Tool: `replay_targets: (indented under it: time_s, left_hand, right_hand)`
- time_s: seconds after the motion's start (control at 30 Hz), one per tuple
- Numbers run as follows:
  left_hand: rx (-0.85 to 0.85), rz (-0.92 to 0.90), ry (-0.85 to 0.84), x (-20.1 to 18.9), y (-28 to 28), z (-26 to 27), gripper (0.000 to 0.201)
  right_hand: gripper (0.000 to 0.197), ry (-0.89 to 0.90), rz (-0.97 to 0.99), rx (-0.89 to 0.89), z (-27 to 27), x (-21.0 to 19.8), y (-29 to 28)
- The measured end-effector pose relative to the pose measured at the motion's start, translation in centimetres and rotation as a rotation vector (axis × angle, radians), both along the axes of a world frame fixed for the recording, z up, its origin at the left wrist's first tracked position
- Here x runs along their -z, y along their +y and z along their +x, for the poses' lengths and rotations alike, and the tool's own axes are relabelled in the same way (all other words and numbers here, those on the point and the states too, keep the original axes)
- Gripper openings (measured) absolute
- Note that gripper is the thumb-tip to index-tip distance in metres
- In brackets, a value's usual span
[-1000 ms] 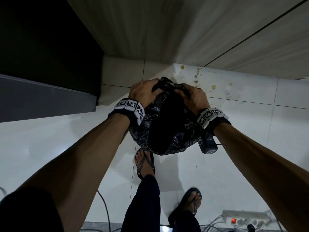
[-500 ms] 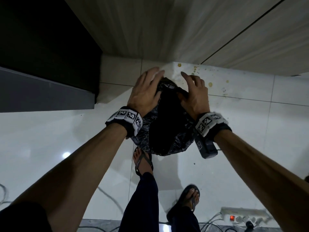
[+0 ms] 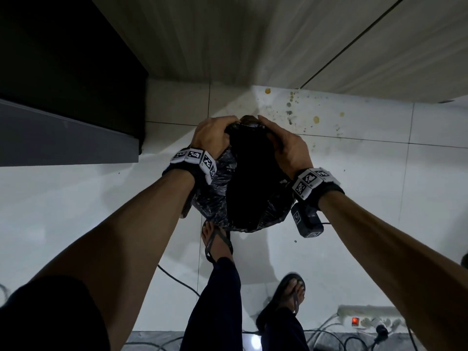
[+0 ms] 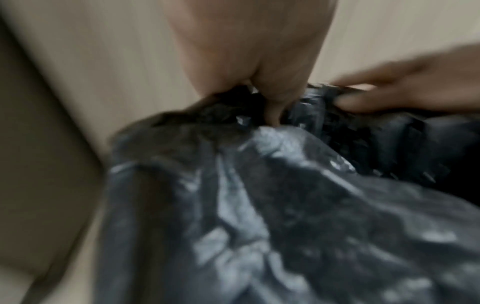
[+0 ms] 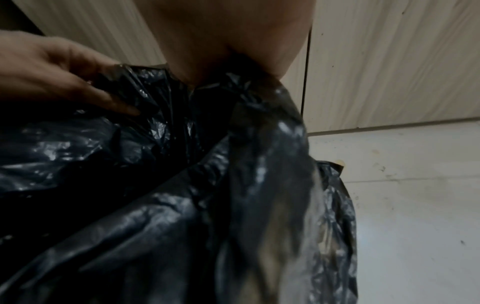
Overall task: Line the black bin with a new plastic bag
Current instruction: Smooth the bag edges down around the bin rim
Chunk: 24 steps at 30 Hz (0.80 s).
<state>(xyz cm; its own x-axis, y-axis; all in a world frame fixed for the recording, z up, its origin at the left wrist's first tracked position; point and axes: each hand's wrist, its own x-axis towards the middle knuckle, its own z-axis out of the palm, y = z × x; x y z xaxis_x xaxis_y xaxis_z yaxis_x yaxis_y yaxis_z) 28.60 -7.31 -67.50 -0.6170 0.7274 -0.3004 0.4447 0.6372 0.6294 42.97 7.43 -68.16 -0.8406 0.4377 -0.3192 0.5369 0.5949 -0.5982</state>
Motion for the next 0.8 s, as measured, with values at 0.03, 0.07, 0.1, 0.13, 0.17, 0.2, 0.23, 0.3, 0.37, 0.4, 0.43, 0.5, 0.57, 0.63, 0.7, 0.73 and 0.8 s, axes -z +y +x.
replay_targets:
  time_s: [0.03,0.07,0.1,0.13,0.17,0.2,0.23,0.3,0.37,0.4,0.43,0.5,0.57,0.63,0.7,0.73,0.8]
  left_hand:
    - [-0.032,0.007,-0.028,0.1,-0.3,0.0,0.038]
    - [-0.063,0.006,-0.048,0.1,-0.5,0.0,0.04]
    - [-0.096,0.004,-0.066,0.3,-0.8,0.0,0.042]
    - [-0.144,-0.001,-0.081,0.5,-1.1,0.1,0.041]
    - [-0.202,0.001,-0.092,0.8,-1.2,0.1,0.04]
    - [-0.269,0.005,-0.11,0.9,-1.4,0.0,0.039]
    - [-0.338,0.024,-0.134,1.1,-1.6,0.0,0.039]
    - [-0.472,0.056,-0.188,1.1,-1.9,-0.2,0.039]
    - [-0.575,0.055,-0.224,1.1,-2.2,0.0,0.037]
    - [-0.613,0.048,-0.243,1.1,-2.4,0.2,0.037]
    - [-0.642,0.04,-0.263,1.2,-2.6,0.5,0.037]
    - [-0.689,0.011,-0.32,1.3,-3.2,1.0,0.038]
    - [-0.727,-0.003,-0.392,1.4,-3.9,1.4,0.038]
    - [-0.772,0.011,-0.444,1.4,-4.6,1.7,0.037]
    - [-0.836,0.038,-0.493,1.3,-5.2,2.2,0.038]
    - [-0.863,0.045,-0.508,1.2,-5.5,2.6,0.039]
    - [-0.88,0.014,-0.441,1.1,-5.7,3.3,0.042]
  right_hand:
    - [0.042,-0.003,0.008,-0.011,-0.1,0.0,0.3]
    - [0.041,-0.002,0.018,-0.017,-0.3,0.0,0.6]
    - [0.04,0.002,0.023,-0.014,-0.4,0.2,0.8]
    - [0.04,0.012,0.021,0.0,-0.5,0.3,1.0]
    - [0.04,0.021,0.017,0.024,-0.5,0.5,1.4]
    - [0.04,0.024,0.011,0.055,-0.4,0.6,1.8]
    - [0.04,0.022,0.006,0.092,-0.3,0.6,2.2]
    - [0.042,0.014,-0.006,0.165,0.2,0.6,2.7]
    - [0.043,0.027,-0.033,0.218,0.8,0.6,2.6]
    - [0.044,0.034,-0.06,0.237,1.1,0.6,2.3]
    - [0.045,0.027,-0.092,0.251,1.2,0.7,1.9]
    - [0.046,-0.026,-0.159,0.265,1.4,0.8,1.1]
    - [0.046,-0.065,-0.211,0.271,1.4,0.5,0.8]
    - [0.048,-0.086,-0.214,0.252,1.7,0.3,0.9]
    - [0.05,-0.108,-0.192,0.224,2.5,0.3,0.7]
    - [0.051,-0.133,-0.19,0.216,3.1,0.4,0.5]
    - [0.052,-0.189,-0.213,0.225,4.2,0.7,0.0]
